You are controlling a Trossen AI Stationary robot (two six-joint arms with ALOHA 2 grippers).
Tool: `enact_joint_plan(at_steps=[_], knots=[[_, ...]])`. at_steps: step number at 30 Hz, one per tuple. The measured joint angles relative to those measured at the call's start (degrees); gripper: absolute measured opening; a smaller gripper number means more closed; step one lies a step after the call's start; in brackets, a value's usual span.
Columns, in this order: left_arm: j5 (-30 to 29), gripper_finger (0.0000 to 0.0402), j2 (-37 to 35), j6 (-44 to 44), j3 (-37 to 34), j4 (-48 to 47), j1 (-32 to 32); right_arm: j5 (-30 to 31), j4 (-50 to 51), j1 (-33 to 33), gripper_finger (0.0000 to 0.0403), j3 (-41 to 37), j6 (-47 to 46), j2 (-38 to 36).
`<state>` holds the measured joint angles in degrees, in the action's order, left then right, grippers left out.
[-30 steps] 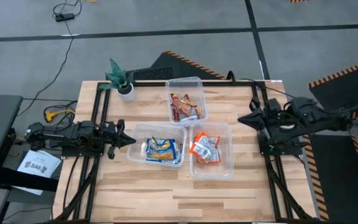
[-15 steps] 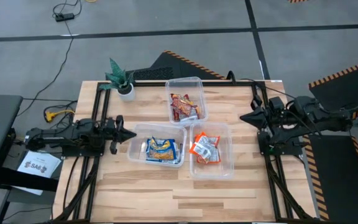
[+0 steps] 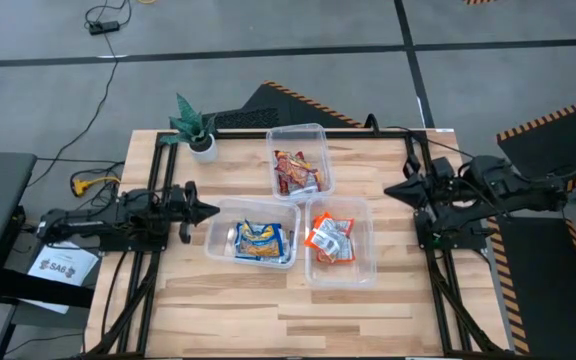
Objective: Sort Maruchan noodles
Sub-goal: Return to Home Position
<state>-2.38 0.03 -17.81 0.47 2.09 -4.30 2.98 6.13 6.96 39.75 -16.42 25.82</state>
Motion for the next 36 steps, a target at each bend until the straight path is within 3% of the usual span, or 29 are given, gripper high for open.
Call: enact_joint_plan(at_steps=[8, 18, 27, 32, 36], knots=[[0.51, 0.0, 0.91, 0.01, -0.04, -0.06, 3.17, 0.12, 0.64, 0.0, 0.0009, -3.29, -0.27, -2.65], [0.51, 0.0, 0.96, 0.01, -0.07, -0.04, 3.18, 3.64, -14.32, -0.02, 0.0009, -24.5, -6.04, -16.9], [0.51, 0.0, 0.96, 0.01, -0.09, -0.04, 3.15, 3.63, -18.28, -2.84, 0.0009, -33.72, -1.35, -25.83], [0.51, 0.0, 0.96, 0.01, -0.09, -0.02, 3.15, 3.02, -25.69, -2.03, 0.0009, -39.33, -1.81, -25.78], [0.49, 0.0, 0.98, 0.05, -0.09, -0.04, 3.15, 3.41, -22.22, 0.01, 0.0009, -39.28, -2.16, -25.69]])
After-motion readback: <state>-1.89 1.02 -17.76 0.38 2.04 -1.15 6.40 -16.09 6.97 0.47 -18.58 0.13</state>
